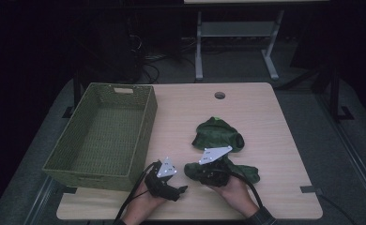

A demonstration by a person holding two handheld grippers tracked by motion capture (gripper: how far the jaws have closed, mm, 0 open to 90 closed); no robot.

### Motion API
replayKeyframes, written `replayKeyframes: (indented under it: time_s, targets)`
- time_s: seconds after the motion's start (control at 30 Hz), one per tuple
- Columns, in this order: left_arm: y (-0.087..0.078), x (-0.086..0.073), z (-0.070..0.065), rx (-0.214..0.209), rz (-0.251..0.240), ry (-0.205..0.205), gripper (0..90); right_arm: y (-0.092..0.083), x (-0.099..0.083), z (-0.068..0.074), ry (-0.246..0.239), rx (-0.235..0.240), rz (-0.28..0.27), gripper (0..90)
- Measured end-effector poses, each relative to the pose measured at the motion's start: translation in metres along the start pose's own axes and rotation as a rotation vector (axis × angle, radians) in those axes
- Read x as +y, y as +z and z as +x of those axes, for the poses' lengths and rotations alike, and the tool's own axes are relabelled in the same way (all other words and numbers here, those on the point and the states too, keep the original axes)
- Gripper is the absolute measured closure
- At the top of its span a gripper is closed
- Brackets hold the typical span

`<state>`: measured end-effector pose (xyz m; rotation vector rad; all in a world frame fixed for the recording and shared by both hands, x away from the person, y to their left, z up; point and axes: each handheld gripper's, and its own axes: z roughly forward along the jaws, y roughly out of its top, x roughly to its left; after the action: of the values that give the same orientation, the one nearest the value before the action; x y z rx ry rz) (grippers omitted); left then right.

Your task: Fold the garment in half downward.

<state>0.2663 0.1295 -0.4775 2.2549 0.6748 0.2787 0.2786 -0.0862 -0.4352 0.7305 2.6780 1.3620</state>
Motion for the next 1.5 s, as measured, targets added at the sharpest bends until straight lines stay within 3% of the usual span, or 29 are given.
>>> replayKeyframes:
  time_s: [0.77, 1.5]
  targets:
    - [0.002, 0.002, 0.001, 0.0, 0.0, 0.002, 12.9, -0.038, 0.003, -0.013, 0.027, -0.029, -0.083, 86.0]
    - [0.002, 0.002, 0.001, 0.001, 0.0, 0.002, 12.7, -0.071, -0.019, -0.032, 0.081, -0.103, -0.096, 84.7]
